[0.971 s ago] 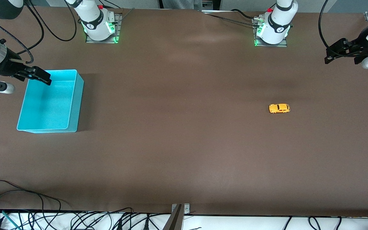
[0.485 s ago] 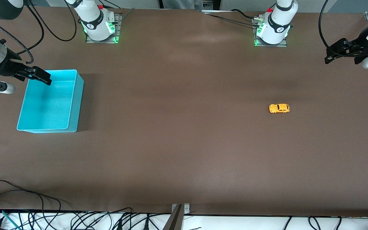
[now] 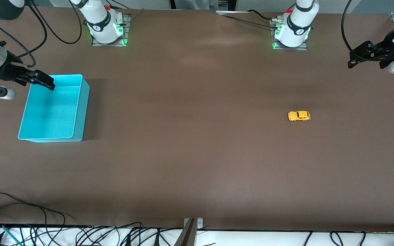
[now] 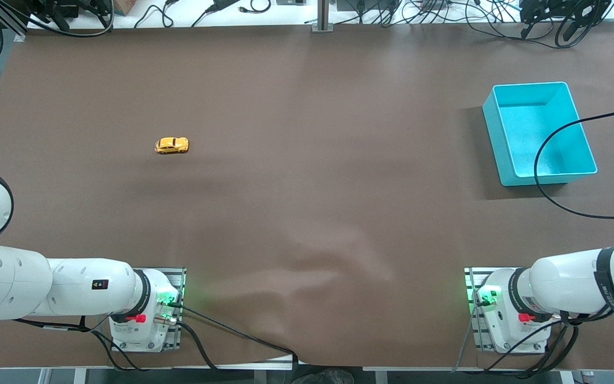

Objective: Wind up and store yellow beetle car

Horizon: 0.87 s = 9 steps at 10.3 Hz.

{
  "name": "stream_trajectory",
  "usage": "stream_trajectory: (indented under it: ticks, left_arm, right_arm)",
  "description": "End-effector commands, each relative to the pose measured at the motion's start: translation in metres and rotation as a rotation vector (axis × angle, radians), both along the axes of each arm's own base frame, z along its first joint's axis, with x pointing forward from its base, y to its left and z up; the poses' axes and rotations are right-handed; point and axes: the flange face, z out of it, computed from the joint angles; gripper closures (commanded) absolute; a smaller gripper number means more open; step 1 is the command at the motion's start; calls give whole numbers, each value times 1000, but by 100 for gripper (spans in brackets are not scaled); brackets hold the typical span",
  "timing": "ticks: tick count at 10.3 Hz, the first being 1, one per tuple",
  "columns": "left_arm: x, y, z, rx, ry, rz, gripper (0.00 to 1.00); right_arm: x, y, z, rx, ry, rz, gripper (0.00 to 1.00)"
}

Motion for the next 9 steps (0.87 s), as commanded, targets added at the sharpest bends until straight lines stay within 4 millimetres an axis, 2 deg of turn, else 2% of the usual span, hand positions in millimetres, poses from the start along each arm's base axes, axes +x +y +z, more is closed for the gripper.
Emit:
stream_trajectory:
  ticks: [1, 9]
  left_arm:
    - [-2, 1, 7, -16, -11, 4, 0]
    - [-2, 0, 7, -16, -11, 3, 0]
  right_arm:
    - [-4, -2, 5, -4, 5, -16, 0]
    - [-4, -4, 7, -4, 2, -21, 0]
